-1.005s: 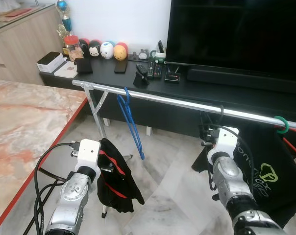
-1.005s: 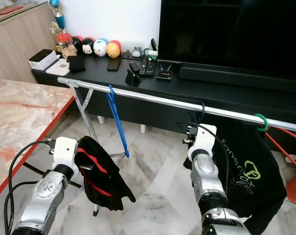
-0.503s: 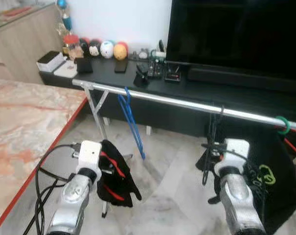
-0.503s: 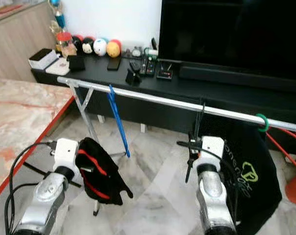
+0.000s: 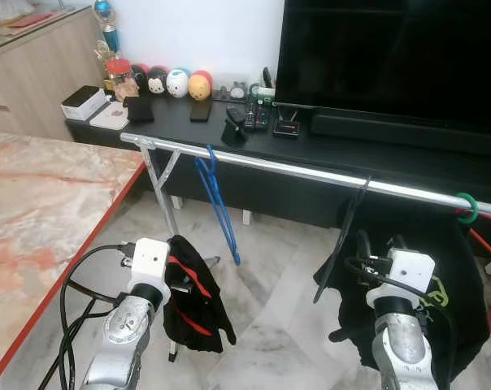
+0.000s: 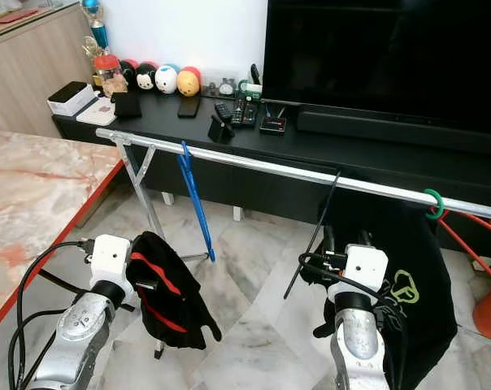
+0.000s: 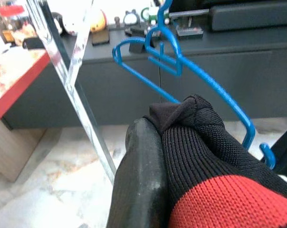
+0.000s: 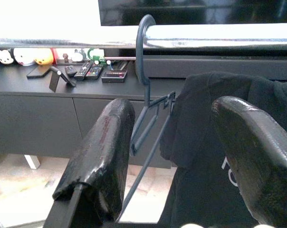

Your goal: Hang hanger

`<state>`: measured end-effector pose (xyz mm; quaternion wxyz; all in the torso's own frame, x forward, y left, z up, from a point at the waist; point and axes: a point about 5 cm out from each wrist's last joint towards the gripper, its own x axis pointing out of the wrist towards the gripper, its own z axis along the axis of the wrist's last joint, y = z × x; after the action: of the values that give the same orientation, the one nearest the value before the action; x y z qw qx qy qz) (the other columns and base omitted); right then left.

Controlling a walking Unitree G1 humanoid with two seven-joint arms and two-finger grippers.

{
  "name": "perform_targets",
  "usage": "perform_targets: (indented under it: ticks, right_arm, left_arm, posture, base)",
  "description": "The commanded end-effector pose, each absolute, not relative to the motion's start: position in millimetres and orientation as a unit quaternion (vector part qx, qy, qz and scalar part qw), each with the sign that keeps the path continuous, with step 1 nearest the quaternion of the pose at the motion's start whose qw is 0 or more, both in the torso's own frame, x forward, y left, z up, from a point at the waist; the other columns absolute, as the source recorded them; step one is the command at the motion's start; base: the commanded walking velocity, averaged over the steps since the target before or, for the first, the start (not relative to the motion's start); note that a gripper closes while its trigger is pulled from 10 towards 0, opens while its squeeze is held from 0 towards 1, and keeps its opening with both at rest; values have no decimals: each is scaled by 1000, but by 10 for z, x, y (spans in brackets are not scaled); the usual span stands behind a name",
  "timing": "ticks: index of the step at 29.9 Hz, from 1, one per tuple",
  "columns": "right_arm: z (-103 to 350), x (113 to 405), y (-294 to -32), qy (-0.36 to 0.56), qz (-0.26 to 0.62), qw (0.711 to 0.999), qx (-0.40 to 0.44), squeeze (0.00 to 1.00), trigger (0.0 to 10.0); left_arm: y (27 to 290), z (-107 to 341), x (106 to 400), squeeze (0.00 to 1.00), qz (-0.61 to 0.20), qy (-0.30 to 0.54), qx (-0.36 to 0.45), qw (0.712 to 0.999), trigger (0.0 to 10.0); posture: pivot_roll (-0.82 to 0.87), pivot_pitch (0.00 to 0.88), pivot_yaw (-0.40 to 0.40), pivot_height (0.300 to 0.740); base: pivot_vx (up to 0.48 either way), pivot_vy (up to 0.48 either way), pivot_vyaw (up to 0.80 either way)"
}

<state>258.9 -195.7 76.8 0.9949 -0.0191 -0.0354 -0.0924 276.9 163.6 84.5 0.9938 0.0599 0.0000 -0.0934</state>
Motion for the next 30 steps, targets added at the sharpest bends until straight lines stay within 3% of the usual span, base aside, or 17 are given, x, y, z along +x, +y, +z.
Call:
perform_targets:
  ticks: [1,30]
  right_arm:
    - [835,2609,-1954,-45,-97,994,-10,0,10000]
    - [881,2688,-1965,-38,-98,994,-5,0,10000]
  left_arm:
    - [1628,934,2782,0,-93,-23,62,993,10000]
    - [1603,974,2806,0,-85,-30,57,994,10000]
  posture:
    - [-2,0,15,740]
    - [-4,30,5,740]
  base:
    - [-307,0,0]
    - [-269,0,0]
